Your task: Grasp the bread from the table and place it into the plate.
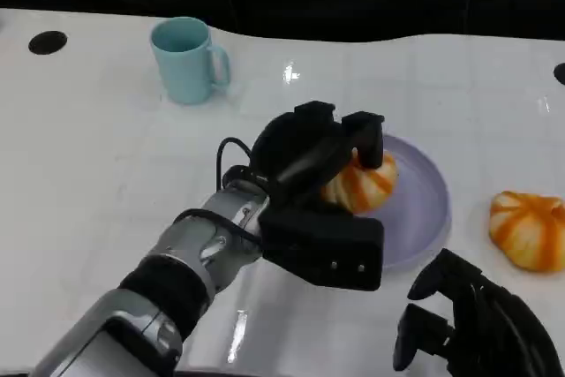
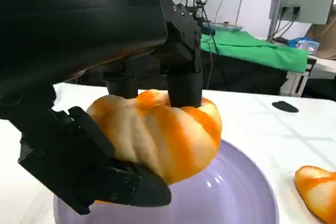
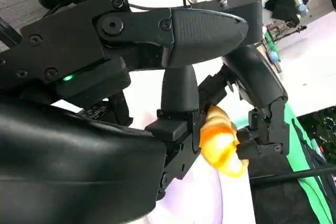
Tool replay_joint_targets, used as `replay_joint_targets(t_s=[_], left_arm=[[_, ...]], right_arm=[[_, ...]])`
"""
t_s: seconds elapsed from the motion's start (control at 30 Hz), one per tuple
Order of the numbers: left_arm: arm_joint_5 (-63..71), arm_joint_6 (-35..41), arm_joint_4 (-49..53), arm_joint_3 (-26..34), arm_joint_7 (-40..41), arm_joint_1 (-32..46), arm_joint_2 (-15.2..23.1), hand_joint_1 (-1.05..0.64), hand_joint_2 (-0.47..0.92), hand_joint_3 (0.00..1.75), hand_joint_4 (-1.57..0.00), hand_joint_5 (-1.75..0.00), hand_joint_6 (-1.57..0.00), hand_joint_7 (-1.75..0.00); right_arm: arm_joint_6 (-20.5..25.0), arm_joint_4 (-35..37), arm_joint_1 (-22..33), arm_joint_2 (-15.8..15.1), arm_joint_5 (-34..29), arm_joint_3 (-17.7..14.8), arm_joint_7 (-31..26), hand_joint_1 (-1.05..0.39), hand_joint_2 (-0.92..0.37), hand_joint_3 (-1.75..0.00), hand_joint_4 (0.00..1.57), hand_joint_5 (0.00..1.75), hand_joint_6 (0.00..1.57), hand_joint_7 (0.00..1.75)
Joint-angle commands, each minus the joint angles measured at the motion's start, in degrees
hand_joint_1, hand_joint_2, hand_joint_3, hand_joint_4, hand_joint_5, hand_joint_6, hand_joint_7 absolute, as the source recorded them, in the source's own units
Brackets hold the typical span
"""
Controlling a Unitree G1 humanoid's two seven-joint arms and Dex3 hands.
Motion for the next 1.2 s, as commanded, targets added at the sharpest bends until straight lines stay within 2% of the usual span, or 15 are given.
replay_joint_targets(t_s=[0.03,0.07,0.1,0.17,0.2,0.27,0.3,0.37,0.43,0.5,0.53,0.9,1.2], left_arm=[[-2.0,-0.9,1.1,0.2,-4.6,-1.8,0.6,-0.33,0.9,0.23,-0.62,-1.29,-0.57,-0.83],[-2.1,-1.3,1.4,0.1,-5.5,-2.0,0.8,-0.35,0.91,0.23,-0.59,-1.26,-0.55,-0.75],[-2.3,-1.4,1.5,0.0,-7.1,-2.3,1.0,-0.41,0.92,0.28,-0.47,-1.14,-0.46,-0.6],[-3.0,-0.8,1.4,0.3,-10.5,-2.6,1.2,-0.54,0.92,0.38,-0.23,-0.93,-0.3,-0.43],[-3.2,-0.5,1.2,0.3,-11.6,-2.6,1.3,-0.58,0.92,0.41,-0.17,-0.88,-0.25,-0.4],[-3.6,0.8,0.6,0.3,-13.8,-2.7,1.3,-0.61,0.92,0.43,-0.12,-0.83,-0.22,-0.37],[-3.6,1.5,0.3,0.2,-14.8,-2.7,1.4,-0.71,0.92,0.51,-0.05,-0.61,-0.13,-0.31],[-3.3,2.7,-0.5,-0.2,-16.0,-2.7,1.6,-0.78,0.92,0.58,-0.01,-0.41,-0.07,-0.26],[-2.7,3.5,-1.2,-0.6,-16.2,-2.5,1.8,-0.8,0.92,0.6,0.0,-0.35,-0.05,-0.24],[-2.1,4.3,-1.8,-1.1,-16.4,-2.4,2.1,-0.88,0.92,0.68,0.0,-0.09,-0.02,-0.18],[-2.1,4.6,-2.2,-1.2,-16.6,-2.3,2.3,-0.9,0.92,0.69,0.0,-0.04,-0.01,-0.17],[-7.8,3.4,-9.7,1.6,-22.2,1.4,5.9,-0.99,0.92,0.7,0.0,0.0,0.0,-0.13],[-15.5,1.5,-16.5,6.8,-27.2,6.9,8.5,-0.95,0.92,0.64,-0.05,-0.03,-0.04,-0.14]], right_arm=[[-0.3,-0.6,0.2,-0.1,0.8,-0.3,0.1,-0.53,-0.92,-0.51,0.78,1.75,0.47,1.75],[-0.2,-0.6,0.2,-0.1,0.8,-0.3,0.2,-0.53,-0.92,-0.52,0.78,1.75,0.47,1.75],[-0.2,-0.7,0.2,-0.1,0.8,-0.4,0.2,-0.53,-0.92,-0.52,0.78,1.75,0.47,1.75],[-0.3,-0.7,0.2,-0.2,0.6,-0.4,0.1,-0.53,-0.92,-0.52,0.78,1.75,0.47,1.75],[-0.4,-0.6,0.2,-0.3,0.6,-0.3,0.1,-0.53,-0.92,-0.52,0.78,1.75,0.47,1.75],[-0.4,-0.6,0.2,-0.3,0.5,-0.4,0.2,-0.53,-0.92,-0.52,0.77,1.75,0.47,1.75],[-0.5,-0.5,0.1,-0.3,0.6,-0.4,0.3,-0.53,-0.92,-0.52,0.77,1.75,0.47,1.75],[-0.6,-0.5,0.1,-0.4,0.5,-0.4,0.3,-0.53,-0.92,-0.52,0.77,1.75,0.47,1.75],[-0.5,-0.5,0.0,-0.4,0.5,-0.4,0.2,-0.52,-0.92,-0.52,0.77,1.75,0.46,1.75],[-0.2,-0.5,-0.1,-0.4,0.5,-0.4,0.1,-0.53,-0.92,-0.52,0.77,1.75,0.46,1.75],[0.0,-0.4,-0.2,-0.3,0.7,-0.5,0.0,-0.53,-0.92,-0.52,0.77,1.75,0.46,1.75],[-0.4,0.1,-0.4,-0.5,0.9,-1.0,0.5,-0.53,-0.92,-0.53,0.78,1.75,0.46,1.75],[-0.3,0.2,-0.5,-0.6,0.8,-1.4,0.5,-0.53,-0.92,-0.53,0.78,1.75,0.46,1.75]])
